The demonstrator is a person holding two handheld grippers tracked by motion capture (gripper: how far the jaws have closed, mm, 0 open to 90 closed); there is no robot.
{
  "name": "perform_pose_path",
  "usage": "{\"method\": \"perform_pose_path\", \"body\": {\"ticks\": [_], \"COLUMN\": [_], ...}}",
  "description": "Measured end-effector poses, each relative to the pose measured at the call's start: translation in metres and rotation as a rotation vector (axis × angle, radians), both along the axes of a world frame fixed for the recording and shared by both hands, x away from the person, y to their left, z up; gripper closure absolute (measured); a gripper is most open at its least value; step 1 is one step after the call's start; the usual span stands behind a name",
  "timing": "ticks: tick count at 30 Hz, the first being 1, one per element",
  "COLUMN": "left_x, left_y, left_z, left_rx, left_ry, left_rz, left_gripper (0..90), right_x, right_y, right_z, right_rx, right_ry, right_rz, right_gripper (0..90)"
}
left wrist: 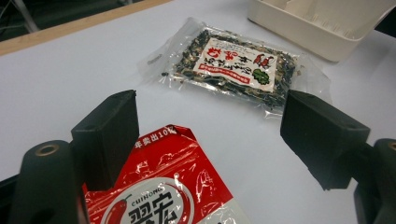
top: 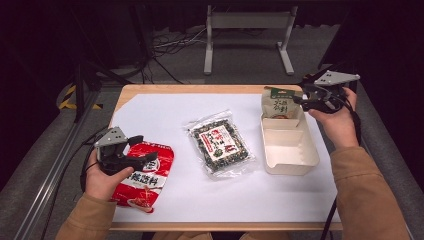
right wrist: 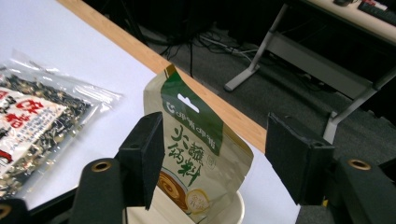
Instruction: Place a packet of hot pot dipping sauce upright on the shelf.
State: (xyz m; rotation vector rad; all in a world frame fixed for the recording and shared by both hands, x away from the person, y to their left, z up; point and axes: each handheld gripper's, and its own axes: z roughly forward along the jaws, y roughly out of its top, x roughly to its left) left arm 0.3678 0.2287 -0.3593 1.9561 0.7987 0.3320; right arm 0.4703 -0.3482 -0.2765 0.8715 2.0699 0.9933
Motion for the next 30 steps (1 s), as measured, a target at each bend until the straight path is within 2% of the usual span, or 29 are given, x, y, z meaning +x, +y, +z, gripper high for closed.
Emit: {"method": "perform_pose_path", "body": {"ticks": [3, 8, 13, 16, 23, 25, 30], "left_x": [0.001, 0.002, 0.001, 0.000, -0.001, -0.001, 0.000], "left_y": [0.000, 0.000, 0.000, 0.001, 0.003, 0.003, 0.006], "left_z": [0.001, 0.001, 0.002, 0.002, 0.005, 0.005, 0.008], "left_rx": [-0.002, 0.001, 0.018, 0.020, 0.036, 0.049, 0.068], "left_ry": [0.001, -0.002, -0.008, -0.007, -0.010, -0.014, 0.009], "left_rz": [-0.004, -0.017, -0.022, -0.035, -0.058, -0.062, -0.053], "left_gripper": [20.6, 22.9, 24.5, 26.9, 24.9, 24.5, 24.7], "right_x": [-0.006, -0.025, -0.040, -0.052, -0.072, -0.074, -0.085], "right_y": [-0.002, -0.001, 0.006, 0.014, 0.029, 0.032, 0.044], "right_z": [0.004, 0.013, 0.019, 0.022, 0.018, 0.017, 0.010], "right_rx": [0.016, 0.080, 0.120, 0.151, 0.210, 0.215, 0.216], "right_ry": [-0.009, -0.022, -0.026, -0.026, -0.003, 0.002, 0.011], "right_rz": [0.001, 0.016, 0.050, 0.092, 0.157, 0.164, 0.202], "right_gripper": [37.4, 37.2, 37.0, 37.3, 37.5, 37.5, 37.2]}}
